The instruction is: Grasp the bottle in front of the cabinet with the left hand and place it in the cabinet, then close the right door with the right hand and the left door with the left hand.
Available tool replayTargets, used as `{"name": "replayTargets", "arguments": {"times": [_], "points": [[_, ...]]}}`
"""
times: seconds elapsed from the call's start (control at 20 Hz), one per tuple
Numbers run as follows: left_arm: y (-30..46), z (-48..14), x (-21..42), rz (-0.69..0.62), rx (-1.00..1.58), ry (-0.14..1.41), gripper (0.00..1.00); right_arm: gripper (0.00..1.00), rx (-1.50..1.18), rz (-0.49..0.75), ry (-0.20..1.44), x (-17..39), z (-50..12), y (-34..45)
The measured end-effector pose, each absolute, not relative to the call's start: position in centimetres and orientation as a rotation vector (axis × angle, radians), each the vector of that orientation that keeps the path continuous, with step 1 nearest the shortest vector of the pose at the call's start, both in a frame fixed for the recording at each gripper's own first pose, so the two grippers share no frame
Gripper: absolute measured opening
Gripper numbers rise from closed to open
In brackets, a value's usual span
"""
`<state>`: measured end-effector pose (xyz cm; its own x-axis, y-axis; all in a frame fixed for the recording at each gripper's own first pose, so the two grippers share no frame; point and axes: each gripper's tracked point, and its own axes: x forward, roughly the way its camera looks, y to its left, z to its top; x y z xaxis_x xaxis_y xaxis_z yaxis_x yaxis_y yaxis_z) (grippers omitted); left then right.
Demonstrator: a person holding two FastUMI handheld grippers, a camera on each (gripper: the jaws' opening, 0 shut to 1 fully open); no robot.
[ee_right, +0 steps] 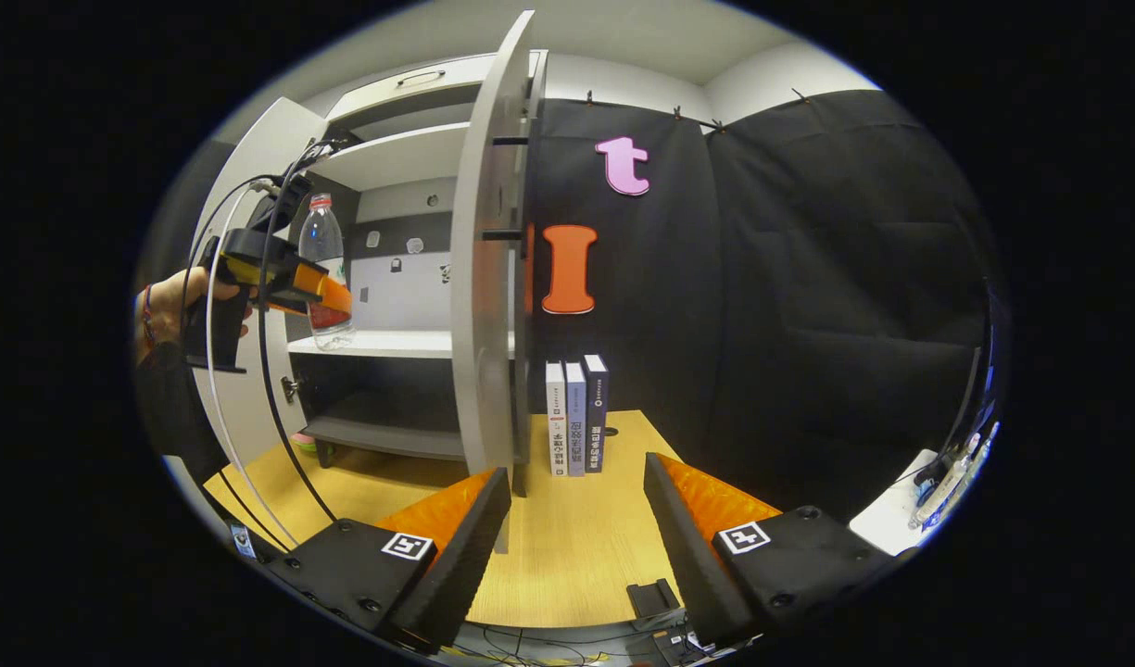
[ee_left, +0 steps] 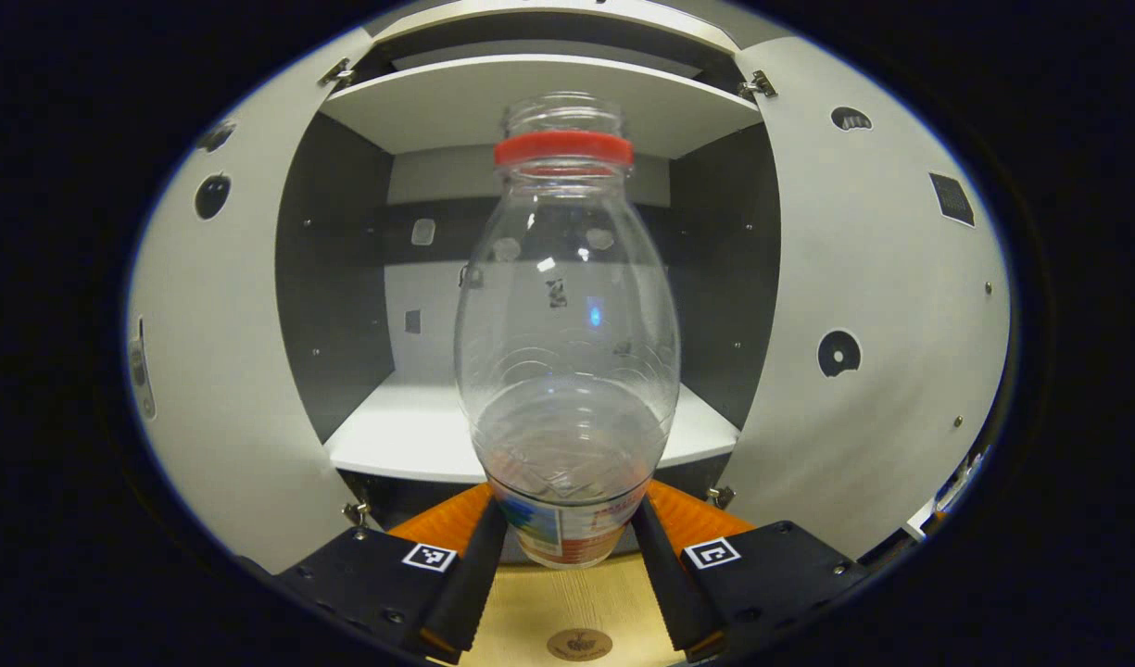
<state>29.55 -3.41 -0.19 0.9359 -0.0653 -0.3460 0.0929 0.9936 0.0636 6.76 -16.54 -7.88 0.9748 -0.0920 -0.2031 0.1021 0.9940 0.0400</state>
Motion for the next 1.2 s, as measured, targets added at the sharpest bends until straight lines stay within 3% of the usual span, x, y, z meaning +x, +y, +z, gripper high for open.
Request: {"name": "replayTargets", "arguments": {"times": [0.5,1.05,1.15,1.2], "points": [[-4.2,-4.5,39.6,-0.111,0.044,0.449,0.75,0.96,0.043,-0.236,0.229,6.4,-8.5,-20.0],[-4.1,-5.9,42.6,-0.094,0.095,0.462,0.78,0.96,0.029,-0.29,0.247,6.5,-8.1,-20.4],[-3.6,-5.5,41.9,-0.092,0.09,0.449,0.88,0.96,0.023,-0.287,0.244,6.8,-7.5,-20.3],[-3.7,-4.9,41.6,-0.093,0.086,0.44,0.98,0.96,0.019,-0.283,0.238,7.0,-7.2,-20.2]]}}
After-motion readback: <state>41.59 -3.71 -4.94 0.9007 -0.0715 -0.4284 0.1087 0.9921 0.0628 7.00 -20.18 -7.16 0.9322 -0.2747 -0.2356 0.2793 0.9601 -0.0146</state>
